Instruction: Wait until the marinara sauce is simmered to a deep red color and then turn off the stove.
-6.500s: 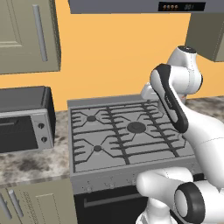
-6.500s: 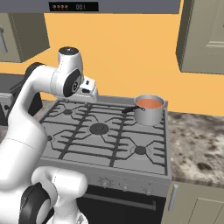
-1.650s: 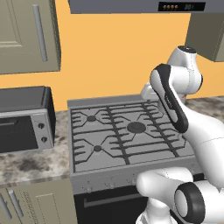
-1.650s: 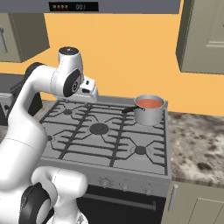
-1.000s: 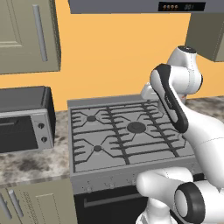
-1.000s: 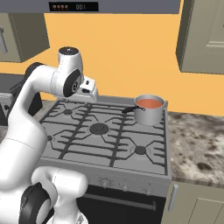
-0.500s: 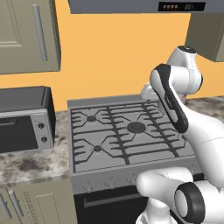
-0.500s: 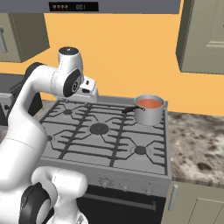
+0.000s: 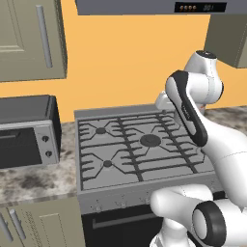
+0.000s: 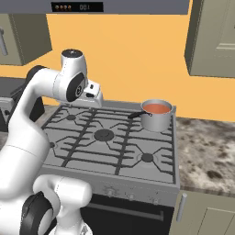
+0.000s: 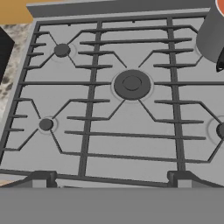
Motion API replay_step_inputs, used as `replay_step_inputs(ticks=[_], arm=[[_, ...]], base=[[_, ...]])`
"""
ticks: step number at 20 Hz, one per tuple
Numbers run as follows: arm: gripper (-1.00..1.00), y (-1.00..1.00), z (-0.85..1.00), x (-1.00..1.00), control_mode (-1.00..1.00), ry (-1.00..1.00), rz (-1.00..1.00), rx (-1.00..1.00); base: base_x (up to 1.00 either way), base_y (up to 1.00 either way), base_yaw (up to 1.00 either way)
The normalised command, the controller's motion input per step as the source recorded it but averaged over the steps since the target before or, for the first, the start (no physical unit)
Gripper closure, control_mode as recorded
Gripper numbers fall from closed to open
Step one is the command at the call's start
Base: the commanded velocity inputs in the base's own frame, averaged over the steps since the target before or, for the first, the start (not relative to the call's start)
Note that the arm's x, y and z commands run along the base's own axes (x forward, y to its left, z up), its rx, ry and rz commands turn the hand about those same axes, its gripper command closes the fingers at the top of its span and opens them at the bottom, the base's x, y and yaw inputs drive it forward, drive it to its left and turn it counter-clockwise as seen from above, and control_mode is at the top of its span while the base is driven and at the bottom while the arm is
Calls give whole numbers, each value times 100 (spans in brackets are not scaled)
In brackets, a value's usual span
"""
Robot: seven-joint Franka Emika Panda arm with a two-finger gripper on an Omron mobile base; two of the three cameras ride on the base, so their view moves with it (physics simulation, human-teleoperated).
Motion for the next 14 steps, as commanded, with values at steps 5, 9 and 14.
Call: replay_step_inputs(ticks=[5, 9, 14], arm=[[-100, 0, 0, 0, -100, 0, 0, 0], [-100, 0, 0, 0, -100, 0, 0, 0], [-100, -14, -7, -31, -100, -4, -1, 3]], base=[[0, 0, 0], [0, 0, 0], [0, 0, 0]])
